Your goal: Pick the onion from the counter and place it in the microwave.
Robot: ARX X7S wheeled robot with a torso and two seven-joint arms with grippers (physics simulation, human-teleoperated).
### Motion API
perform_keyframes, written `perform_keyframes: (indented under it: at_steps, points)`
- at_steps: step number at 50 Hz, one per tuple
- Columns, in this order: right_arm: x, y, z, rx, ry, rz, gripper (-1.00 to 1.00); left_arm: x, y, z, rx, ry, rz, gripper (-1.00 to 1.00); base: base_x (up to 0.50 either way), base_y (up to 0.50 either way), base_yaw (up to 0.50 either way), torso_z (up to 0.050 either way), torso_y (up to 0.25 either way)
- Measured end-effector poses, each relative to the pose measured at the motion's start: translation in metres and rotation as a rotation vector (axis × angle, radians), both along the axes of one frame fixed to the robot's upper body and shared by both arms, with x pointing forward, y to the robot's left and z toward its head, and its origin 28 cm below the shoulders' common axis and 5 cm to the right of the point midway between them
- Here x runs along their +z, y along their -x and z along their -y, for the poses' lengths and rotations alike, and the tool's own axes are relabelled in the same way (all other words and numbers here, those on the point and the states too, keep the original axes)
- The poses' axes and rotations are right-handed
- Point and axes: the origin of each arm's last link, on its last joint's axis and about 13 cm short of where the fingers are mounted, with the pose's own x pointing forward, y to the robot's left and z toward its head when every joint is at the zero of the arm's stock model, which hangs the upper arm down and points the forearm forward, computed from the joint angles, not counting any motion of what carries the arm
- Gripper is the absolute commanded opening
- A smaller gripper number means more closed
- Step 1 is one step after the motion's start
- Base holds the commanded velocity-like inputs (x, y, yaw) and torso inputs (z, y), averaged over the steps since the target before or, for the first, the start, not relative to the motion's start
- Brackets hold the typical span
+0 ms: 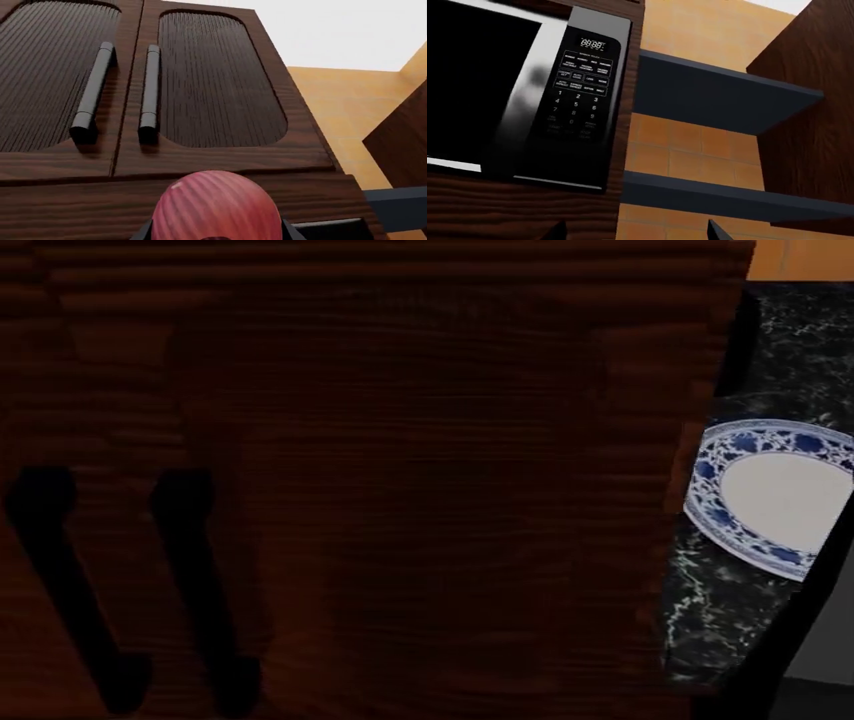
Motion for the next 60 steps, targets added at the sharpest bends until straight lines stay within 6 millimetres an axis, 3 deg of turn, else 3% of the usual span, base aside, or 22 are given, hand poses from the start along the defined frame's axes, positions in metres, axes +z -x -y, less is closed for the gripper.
perform_keyframes:
  at_steps: [20,37,60]
  points:
    - [-0.0001,0.0002,-0.0001,0.001,-0.002,0.003,1.0,-0.0001,-0.0004,0.0002,0.001,-0.001,0.0,-1.0,0.0,0.5,0.0,0.0,0.0]
    - [-0.0002,0.0012,-0.0007,0.002,-0.02,0.022,1.0,-0.0003,-0.0009,0.0002,0.002,0.0,-0.001,-1.0,0.0,0.0,0.0,0.0,0.0]
    - [0.0,0.0007,-0.0005,-0.004,-0.018,0.018,1.0,-0.0001,-0.0009,-0.0002,0.002,0.002,-0.001,-1.0,0.23,0.0,0.0,0.0,0.0]
